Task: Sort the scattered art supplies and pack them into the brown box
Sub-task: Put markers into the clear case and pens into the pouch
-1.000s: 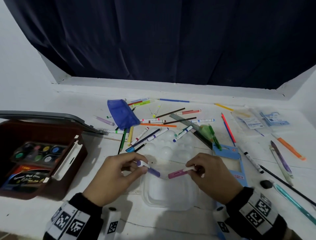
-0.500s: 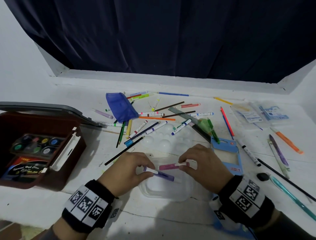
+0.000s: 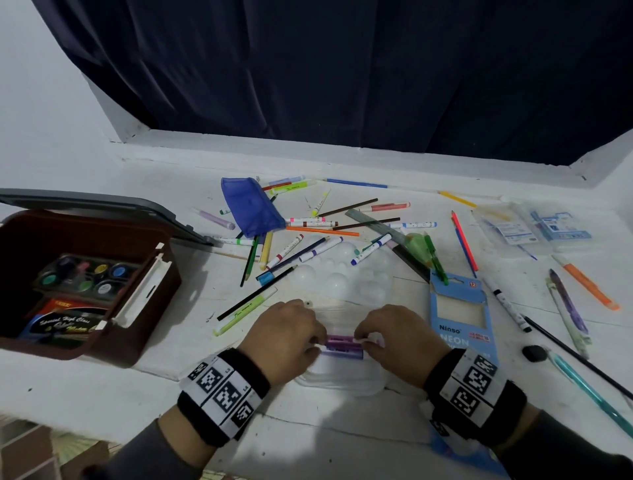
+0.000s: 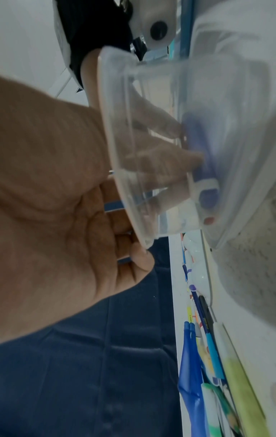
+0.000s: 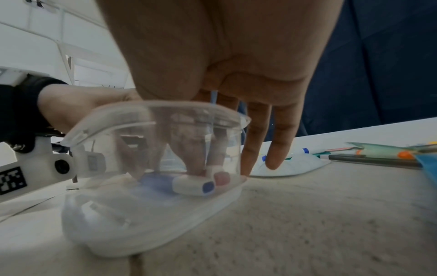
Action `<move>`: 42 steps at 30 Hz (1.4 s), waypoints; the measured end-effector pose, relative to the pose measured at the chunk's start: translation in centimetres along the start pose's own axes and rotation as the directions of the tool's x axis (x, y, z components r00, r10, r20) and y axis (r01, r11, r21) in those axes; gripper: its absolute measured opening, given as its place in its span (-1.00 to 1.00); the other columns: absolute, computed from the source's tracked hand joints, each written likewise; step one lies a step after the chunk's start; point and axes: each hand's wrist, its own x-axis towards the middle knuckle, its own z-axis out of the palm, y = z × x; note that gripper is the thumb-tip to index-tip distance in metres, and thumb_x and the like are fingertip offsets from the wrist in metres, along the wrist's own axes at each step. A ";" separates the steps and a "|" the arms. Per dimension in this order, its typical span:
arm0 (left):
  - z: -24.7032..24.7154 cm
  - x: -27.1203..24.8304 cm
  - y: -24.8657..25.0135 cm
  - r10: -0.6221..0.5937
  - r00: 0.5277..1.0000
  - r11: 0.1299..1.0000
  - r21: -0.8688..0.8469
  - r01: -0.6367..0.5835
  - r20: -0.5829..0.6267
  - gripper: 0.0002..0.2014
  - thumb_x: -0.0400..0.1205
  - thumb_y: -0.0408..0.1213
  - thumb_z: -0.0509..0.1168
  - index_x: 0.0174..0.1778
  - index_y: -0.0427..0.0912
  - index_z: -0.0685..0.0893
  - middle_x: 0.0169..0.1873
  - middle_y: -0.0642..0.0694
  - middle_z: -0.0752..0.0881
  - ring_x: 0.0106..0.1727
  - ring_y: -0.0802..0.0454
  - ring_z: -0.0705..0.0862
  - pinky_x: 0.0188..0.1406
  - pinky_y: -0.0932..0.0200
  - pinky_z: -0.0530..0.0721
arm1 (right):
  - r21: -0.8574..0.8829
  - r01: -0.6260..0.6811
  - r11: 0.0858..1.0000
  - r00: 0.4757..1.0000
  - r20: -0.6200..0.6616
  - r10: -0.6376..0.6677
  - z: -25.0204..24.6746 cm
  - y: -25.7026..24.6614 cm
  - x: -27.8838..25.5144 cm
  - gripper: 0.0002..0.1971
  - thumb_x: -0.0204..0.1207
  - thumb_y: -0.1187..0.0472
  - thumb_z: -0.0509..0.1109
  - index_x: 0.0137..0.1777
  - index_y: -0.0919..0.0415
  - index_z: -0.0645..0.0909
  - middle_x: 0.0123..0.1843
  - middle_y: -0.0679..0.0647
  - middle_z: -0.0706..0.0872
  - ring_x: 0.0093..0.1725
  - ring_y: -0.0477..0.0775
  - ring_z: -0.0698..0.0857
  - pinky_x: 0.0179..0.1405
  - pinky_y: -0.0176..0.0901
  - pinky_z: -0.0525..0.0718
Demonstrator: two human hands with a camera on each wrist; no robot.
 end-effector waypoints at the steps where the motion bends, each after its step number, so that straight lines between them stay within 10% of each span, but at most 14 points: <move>1: 0.1 0.0 0.0 0.003 1.000 1.000 -0.001 -0.003 0.000 -0.82 0.56 -0.09 0.41 0.05 0.14 0.83 -0.14 0.10 0.76 0.01 0.04 0.61 -0.06 0.14 0.55 | 0.000 0.000 1.000 1.000 0.004 0.000 -0.1 0.0 0.0 -0.77 0.58 0.15 0.34 0.13 0.00 0.78 0.07 -0.07 0.77 0.09 0.01 0.66 0.09 -0.17 0.52; 7: -0.2 -1.3 0.1 0.002 0.986 0.968 -0.248 -0.044 -0.169 -0.90 0.53 -0.11 0.51 -0.06 0.10 0.82 -0.19 0.17 0.73 -0.17 0.17 0.66 -0.20 0.17 0.61 | 0.029 0.044 0.999 0.998 -0.040 -0.043 -0.7 -0.4 -0.4 -0.81 0.55 0.00 0.30 -0.01 -0.05 0.74 0.00 -0.11 0.74 0.11 -0.01 0.63 0.17 -0.01 0.56; 12: -3.0 -3.8 -0.8 -0.242 0.883 0.851 -0.525 -0.006 -0.403 -0.89 0.67 -0.02 0.36 -0.03 0.08 0.75 -0.21 0.15 0.72 -0.24 0.06 0.66 -0.24 0.27 0.60 | 0.156 0.144 0.977 0.972 -0.210 -0.110 -3.1 -0.7 0.5 -0.89 0.54 -0.04 0.36 -0.12 -0.08 0.67 -0.05 -0.21 0.60 0.07 -0.17 0.56 0.08 -0.20 0.53; 17: -3.4 -7.6 -5.2 -0.358 0.889 0.849 -0.496 0.182 -0.287 -0.80 0.61 0.15 0.26 -0.07 0.16 0.70 -0.22 0.13 0.71 -0.21 0.06 0.66 -0.26 0.18 0.60 | 0.154 0.286 0.946 0.934 -0.264 -0.240 -6.6 -2.1 3.4 -0.96 0.58 0.07 0.42 -0.06 -0.03 0.69 -0.12 -0.17 0.64 -0.06 -0.18 0.62 -0.02 -0.18 0.61; 30: -1.6 -9.2 -9.2 -0.379 0.920 0.922 -0.050 0.385 0.094 -0.74 0.53 0.08 0.34 0.09 0.16 0.59 -0.01 0.19 0.62 0.00 0.15 0.67 -0.02 0.14 0.65 | 0.006 0.580 0.814 0.809 0.107 -0.577 -4.5 -3.5 15.3 -0.85 0.56 0.24 0.37 0.05 0.12 0.75 -0.02 0.01 0.78 -0.03 0.04 0.70 0.05 0.00 0.67; 35: -2.8 -9.5 -7.9 -0.430 0.902 0.867 -0.298 0.400 -0.041 -0.81 0.59 0.01 0.26 0.07 0.10 0.63 -0.07 0.20 0.63 -0.06 0.22 0.62 -0.04 0.08 0.66 | -0.029 0.664 0.747 0.733 0.222 -0.643 -2.8 -5.1 18.2 -0.81 0.56 0.28 0.35 0.09 0.18 0.75 0.00 0.10 0.79 0.01 0.19 0.71 0.08 0.11 0.67; 42: -4.9 -9.2 -5.4 -0.623 0.737 0.625 -0.734 0.266 -0.263 -0.80 0.69 -0.23 0.36 0.16 -0.08 0.50 -0.23 -0.06 0.62 -0.36 -0.20 0.56 -0.38 -0.12 0.54 | -0.037 0.643 0.765 0.697 0.443 -0.564 -1.5 -7.1 21.1 -0.74 0.56 0.19 0.43 0.23 0.17 0.69 0.15 0.08 0.68 0.15 0.11 0.61 0.12 -0.13 0.49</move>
